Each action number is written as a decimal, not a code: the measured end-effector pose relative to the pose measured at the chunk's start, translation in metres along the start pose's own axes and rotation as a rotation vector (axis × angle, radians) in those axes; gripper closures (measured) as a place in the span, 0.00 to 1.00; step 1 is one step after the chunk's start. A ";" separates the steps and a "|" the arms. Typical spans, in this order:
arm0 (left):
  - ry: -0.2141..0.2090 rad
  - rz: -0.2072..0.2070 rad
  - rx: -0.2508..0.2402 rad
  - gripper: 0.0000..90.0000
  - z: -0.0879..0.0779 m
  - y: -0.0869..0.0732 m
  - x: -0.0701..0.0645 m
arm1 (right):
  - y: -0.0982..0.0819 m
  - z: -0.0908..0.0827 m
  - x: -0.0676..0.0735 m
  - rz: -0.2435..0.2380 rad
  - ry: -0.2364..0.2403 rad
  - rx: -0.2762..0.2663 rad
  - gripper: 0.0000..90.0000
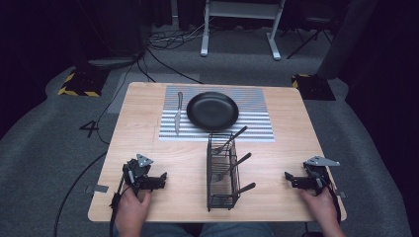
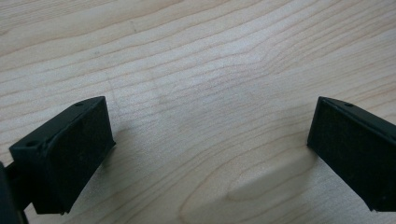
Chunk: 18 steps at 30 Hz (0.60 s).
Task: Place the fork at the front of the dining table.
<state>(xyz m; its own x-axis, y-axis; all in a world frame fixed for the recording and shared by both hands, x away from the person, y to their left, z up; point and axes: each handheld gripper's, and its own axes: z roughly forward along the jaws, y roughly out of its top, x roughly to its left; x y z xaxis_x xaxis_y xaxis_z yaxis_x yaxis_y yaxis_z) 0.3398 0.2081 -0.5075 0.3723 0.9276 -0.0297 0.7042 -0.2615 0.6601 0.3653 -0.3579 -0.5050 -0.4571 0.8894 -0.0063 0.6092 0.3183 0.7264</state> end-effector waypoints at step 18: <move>0.000 0.000 0.000 0.00 0.000 0.000 0.000 | 0.025 -0.046 0.029 -0.118 0.168 -0.041 0.45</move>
<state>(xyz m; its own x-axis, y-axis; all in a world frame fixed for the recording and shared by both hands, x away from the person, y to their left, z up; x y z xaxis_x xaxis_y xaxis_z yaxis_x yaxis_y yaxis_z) 0.3398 0.2081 -0.5074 0.3721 0.9277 -0.0300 0.7043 -0.2611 0.6601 0.3374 -0.3391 -0.4559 -0.6273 0.7785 0.0191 0.5195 0.4001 0.7550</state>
